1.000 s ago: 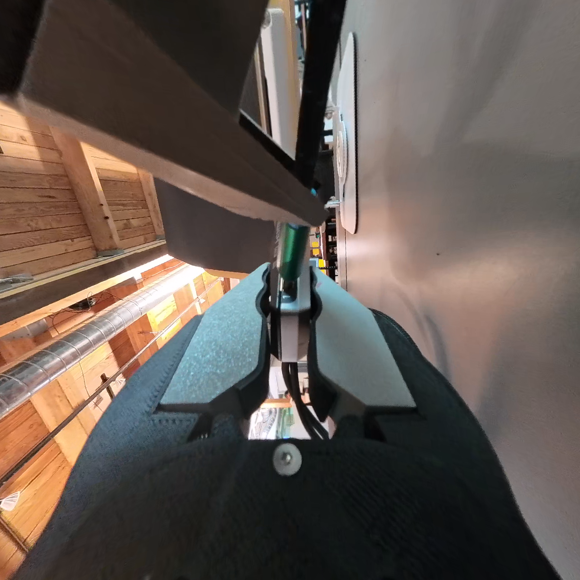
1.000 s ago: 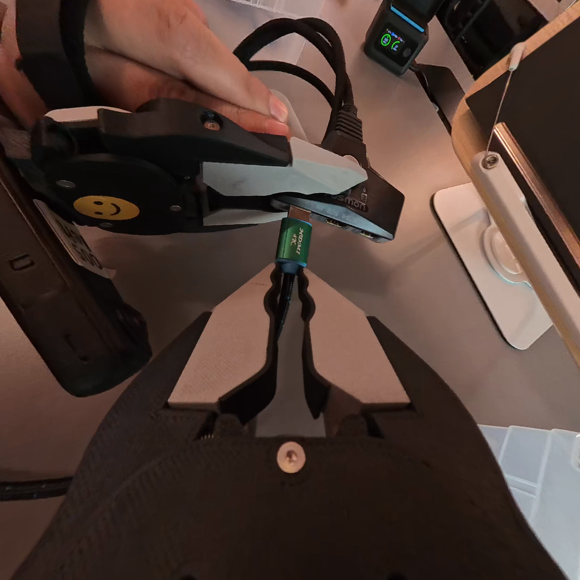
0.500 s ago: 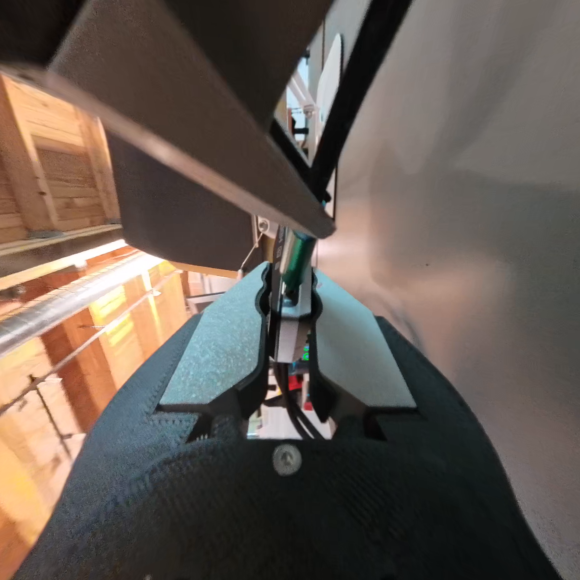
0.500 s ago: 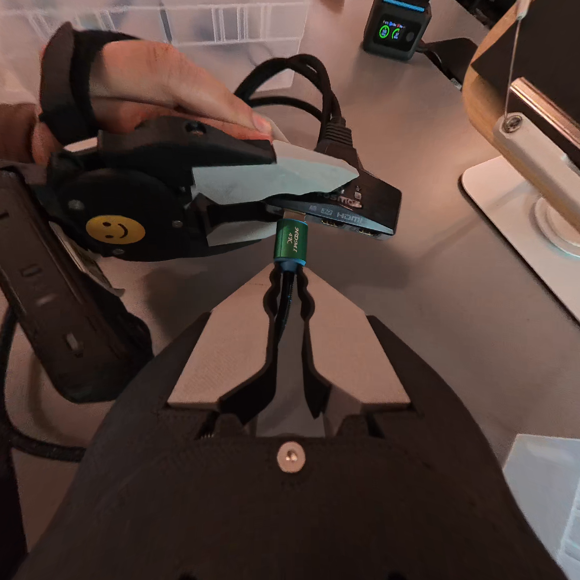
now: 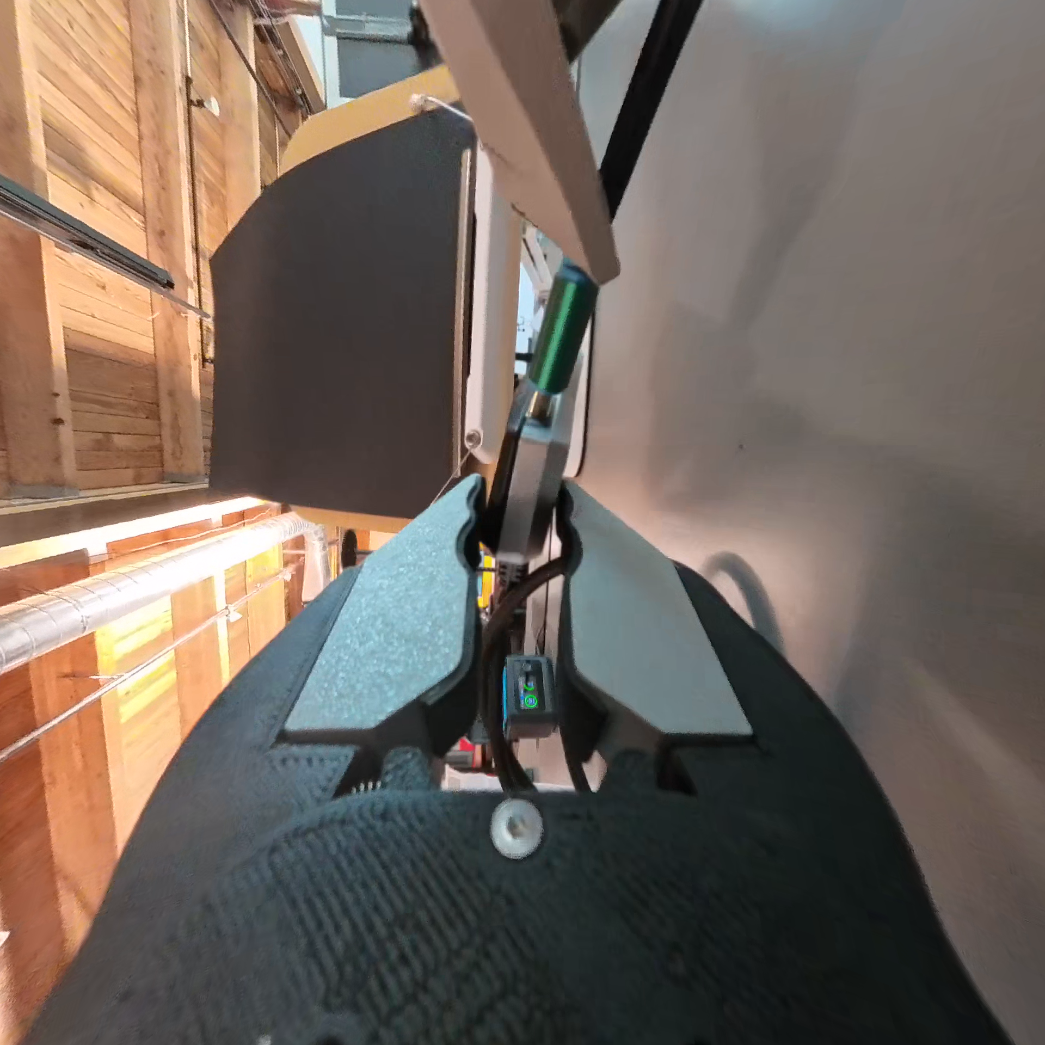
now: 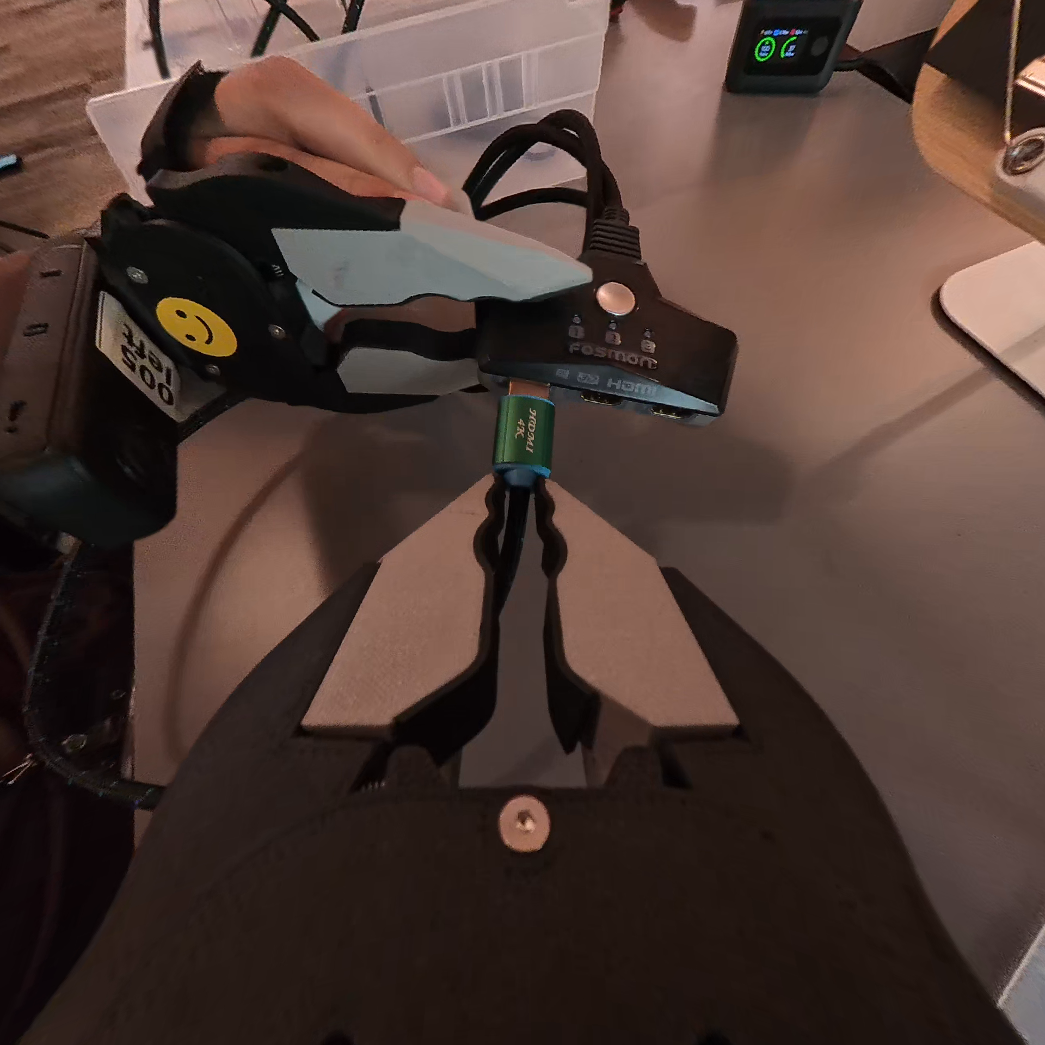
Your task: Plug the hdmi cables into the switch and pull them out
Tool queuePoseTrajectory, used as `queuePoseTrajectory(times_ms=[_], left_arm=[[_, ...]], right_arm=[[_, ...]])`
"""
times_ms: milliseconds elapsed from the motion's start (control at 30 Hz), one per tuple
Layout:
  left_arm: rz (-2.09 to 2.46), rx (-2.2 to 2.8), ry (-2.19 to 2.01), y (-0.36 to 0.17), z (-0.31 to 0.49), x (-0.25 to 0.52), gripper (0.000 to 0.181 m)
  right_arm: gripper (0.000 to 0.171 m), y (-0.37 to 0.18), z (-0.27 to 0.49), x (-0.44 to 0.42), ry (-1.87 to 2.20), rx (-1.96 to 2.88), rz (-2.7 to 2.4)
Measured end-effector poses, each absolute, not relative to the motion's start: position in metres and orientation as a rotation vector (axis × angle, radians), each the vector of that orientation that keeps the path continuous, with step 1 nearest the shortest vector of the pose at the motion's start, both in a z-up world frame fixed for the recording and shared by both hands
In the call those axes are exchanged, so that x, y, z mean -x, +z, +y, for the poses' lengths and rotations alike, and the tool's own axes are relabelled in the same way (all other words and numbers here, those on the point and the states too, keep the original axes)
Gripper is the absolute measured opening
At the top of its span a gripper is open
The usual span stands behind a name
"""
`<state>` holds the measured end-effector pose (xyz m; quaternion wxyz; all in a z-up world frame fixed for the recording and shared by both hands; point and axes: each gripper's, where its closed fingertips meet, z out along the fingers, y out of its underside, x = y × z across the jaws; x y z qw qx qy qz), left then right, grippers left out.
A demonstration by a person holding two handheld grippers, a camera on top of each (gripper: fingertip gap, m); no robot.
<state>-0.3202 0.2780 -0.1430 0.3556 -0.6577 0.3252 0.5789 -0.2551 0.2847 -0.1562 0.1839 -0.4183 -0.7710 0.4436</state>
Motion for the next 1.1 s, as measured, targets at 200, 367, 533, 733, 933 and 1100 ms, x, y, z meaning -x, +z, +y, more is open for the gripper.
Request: queuePoseTrajectory(times_ms=[200,367,533,733,933,1100], left_arm=[[0.942,1.712,1.561,-0.151,0.273,0.315,0.018],[1.017,1.795,1.495,-0.174,0.270,0.310,0.018],[1.080,1.789,1.491,-0.182,0.265,0.308,0.018],[1.117,1.812,1.499,-0.191,0.260,0.308,0.016],[1.123,1.809,1.545,-0.190,0.259,0.309,0.017],[1.061,1.787,1.575,-0.183,0.261,0.318,0.017]], right_arm=[[0.007,-0.165,0.283,0.251,1.247,1.161,-2.246],[0.007,-0.183,0.281,0.247,1.186,1.091,-2.370],[0.006,-0.194,0.272,0.244,1.191,0.966,-2.469],[0.005,-0.198,0.257,0.242,1.218,0.895,-2.514],[0.005,-0.200,0.258,0.243,1.237,0.959,-2.508],[0.007,-0.194,0.262,0.252,1.352,1.061,-2.439]])
